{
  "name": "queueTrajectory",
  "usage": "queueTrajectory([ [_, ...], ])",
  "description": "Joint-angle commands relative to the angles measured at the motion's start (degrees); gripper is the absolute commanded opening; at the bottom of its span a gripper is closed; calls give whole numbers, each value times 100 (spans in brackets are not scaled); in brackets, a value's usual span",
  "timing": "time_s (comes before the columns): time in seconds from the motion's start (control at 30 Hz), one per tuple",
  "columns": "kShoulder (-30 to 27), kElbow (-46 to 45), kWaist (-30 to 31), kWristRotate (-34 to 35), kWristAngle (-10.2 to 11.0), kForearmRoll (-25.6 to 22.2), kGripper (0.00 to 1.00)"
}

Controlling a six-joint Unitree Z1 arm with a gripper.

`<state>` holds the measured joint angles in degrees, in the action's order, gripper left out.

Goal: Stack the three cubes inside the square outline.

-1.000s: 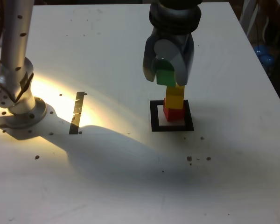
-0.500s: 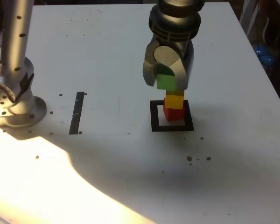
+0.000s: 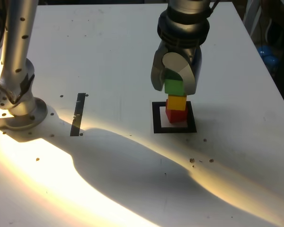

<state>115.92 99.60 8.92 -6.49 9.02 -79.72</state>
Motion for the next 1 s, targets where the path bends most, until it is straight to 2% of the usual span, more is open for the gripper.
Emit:
queueTrajectory([
  [0.0,22,31,6,8,18,9,30],
  [0.17,49,45,6,8,6,-9,41],
  [0.47,75,48,5,-54,-95,-41,84],
  [0.77,-52,21,5,-78,-121,-84,98],
  [0.97,-870,-153,5,-169,-122,-185,99],
])
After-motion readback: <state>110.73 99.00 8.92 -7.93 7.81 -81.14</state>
